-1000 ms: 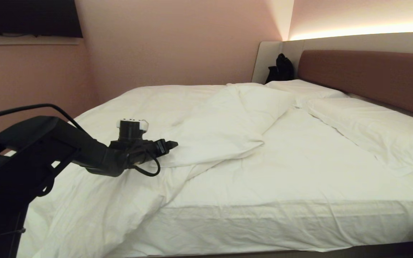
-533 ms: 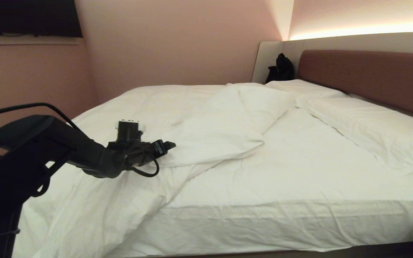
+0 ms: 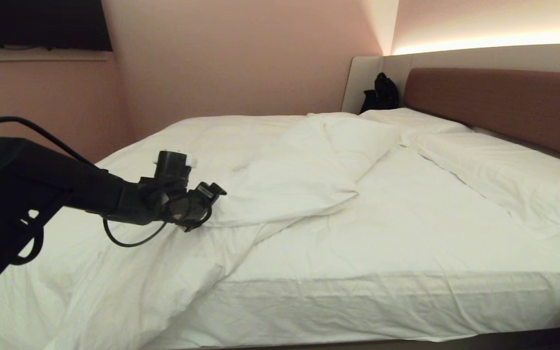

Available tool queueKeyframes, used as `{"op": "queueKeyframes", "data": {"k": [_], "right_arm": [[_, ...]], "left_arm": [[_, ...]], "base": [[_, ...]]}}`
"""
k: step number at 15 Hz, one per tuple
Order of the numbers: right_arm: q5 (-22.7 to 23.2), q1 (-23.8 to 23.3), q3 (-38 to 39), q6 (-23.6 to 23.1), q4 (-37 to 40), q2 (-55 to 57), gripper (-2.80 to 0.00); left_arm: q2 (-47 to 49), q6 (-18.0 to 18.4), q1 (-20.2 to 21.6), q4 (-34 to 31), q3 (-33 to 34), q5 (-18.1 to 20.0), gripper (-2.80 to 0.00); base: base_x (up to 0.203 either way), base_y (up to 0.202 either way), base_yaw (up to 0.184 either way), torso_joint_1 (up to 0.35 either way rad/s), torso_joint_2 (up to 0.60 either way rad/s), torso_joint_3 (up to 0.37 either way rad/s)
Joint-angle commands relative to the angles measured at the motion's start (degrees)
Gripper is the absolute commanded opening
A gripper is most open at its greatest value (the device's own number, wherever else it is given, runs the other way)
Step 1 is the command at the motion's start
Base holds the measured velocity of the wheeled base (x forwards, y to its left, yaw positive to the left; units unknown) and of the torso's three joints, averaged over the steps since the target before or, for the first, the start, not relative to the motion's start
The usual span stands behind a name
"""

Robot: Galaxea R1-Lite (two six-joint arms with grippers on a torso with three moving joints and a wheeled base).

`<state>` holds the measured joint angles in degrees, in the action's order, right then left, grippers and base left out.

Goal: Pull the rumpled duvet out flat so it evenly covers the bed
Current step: Hold the folded corner of the quilt

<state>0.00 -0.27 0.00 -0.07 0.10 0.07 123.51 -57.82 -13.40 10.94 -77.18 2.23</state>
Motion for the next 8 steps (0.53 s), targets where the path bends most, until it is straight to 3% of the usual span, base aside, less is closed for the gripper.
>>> {"op": "queueKeyframes", "data": {"k": [1, 4, 8], "right_arm": [[0.0, 0.0, 0.0, 0.0, 0.0, 0.0, -2.8], [0.0, 0.0, 0.0, 0.0, 0.0, 0.0, -2.8], [0.0, 0.0, 0.0, 0.0, 0.0, 0.0, -2.8]], "left_arm": [[2.2, -1.1, -0.1, -0.5, -2.8, 0.0, 0.0], [4.9, -3.5, -0.3, -1.0, -5.2, 0.0, 0.0], [6.3, -3.8, -1.2, -2.0, -6.8, 0.0, 0.0]], "base": [[0.0, 0.0, 0.0, 0.0, 0.0, 0.0], [0.0, 0.0, 0.0, 0.0, 0.0, 0.0], [0.0, 0.0, 0.0, 0.0, 0.0, 0.0]]}}
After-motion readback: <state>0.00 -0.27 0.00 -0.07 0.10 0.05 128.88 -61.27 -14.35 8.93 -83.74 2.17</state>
